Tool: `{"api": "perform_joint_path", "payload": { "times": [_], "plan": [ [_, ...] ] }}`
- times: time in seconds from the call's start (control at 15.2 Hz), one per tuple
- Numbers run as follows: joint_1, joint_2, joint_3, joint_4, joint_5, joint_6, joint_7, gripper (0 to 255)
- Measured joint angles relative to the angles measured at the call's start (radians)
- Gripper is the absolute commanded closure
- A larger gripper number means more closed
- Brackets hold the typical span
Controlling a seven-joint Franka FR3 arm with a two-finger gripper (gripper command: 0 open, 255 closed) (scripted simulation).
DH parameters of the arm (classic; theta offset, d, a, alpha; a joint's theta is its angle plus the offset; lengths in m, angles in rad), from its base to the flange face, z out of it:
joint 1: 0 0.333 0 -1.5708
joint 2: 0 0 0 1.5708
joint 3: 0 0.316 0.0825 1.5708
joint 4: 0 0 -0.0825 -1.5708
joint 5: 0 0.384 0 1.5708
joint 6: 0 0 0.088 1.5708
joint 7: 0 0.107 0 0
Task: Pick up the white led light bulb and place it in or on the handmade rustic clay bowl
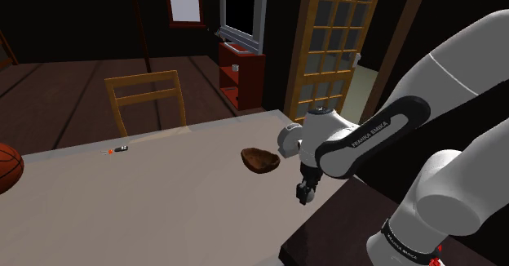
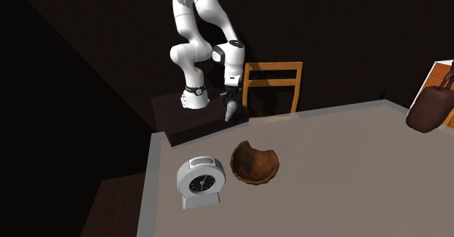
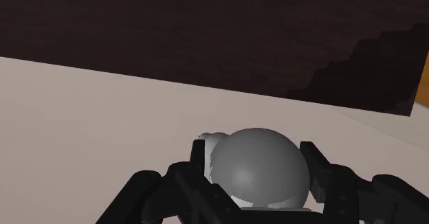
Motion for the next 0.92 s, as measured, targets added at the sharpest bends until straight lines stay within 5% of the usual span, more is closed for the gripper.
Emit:
{"api": "perform_joint_path", "payload": {
  "times": [0.59, 0.92],
  "plan": [
    [0.010, -0.154, -0.019, 0.030, 0.003, -0.184, -0.009, 255],
    [-0.054, -0.008, -0.041, 0.168, -0.059, -0.177, -0.033, 255]
  ]
}}
